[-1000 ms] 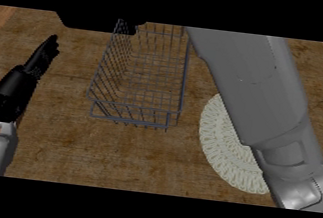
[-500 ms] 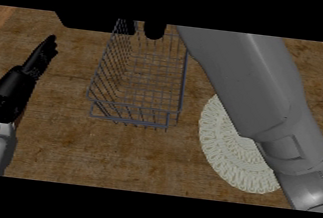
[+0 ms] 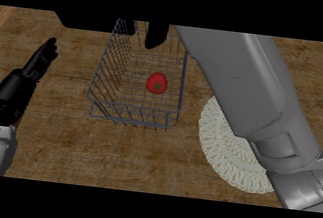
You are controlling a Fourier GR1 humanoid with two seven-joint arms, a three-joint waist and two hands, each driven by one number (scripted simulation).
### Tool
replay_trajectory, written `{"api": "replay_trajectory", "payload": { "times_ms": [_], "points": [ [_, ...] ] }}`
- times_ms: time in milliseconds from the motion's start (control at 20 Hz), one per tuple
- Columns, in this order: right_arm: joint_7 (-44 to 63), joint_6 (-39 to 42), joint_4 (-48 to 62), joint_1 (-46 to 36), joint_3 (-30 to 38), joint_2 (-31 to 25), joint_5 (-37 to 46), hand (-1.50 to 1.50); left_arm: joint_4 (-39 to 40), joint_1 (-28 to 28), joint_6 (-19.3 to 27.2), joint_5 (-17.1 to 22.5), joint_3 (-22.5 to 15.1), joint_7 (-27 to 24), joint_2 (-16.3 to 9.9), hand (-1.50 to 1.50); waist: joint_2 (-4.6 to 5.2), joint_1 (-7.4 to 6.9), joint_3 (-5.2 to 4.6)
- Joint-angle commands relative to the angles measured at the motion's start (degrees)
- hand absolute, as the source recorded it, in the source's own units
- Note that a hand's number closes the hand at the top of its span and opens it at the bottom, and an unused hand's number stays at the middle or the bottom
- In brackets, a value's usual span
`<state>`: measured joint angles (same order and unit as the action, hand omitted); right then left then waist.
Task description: Pick the tomato from the placemat and place it in the basket
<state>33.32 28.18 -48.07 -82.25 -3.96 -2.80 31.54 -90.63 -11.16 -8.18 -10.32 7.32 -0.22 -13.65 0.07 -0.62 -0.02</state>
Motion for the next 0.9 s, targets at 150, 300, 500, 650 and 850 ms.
{"api": "replay_trajectory", "payload": {
  "times_ms": [150,300,500,650,850],
  "points": [
    [-1.5,-13.2,-2.0,2.4,7.0,2.7,-3.1,-1.5,0.3,0.3,-1.0,0.6,0.4,-0.8,-0.4,0.0,0.12,-0.25,0.01],
    [-0.6,-19.4,-2.6,1.8,12.9,1.1,-4.7,-1.5,-0.1,0.2,-0.1,0.0,1.0,-0.8,-0.7,0.0,0.14,-0.23,0.02],
    [-0.7,-29.9,-2.3,2.9,17.0,0.2,-3.7,-1.5,1.3,-0.8,-0.7,0.3,0.0,-0.8,0.1,0.0,0.36,-0.19,-0.02],
    [0.2,-29.5,-4.2,3.7,20.8,-4.9,-5.9,-1.5,0.2,1.6,-0.6,0.9,0.8,-0.9,0.3,0.0,-0.07,0.23,0.03],
    [-3.8,-32.1,-5.2,8.5,23.6,-8.5,-6.8,-1.5,-0.4,0.5,1.1,-1.3,-1.0,0.4,1.6,0.0,-0.02,0.52,0.05]
  ]
}}
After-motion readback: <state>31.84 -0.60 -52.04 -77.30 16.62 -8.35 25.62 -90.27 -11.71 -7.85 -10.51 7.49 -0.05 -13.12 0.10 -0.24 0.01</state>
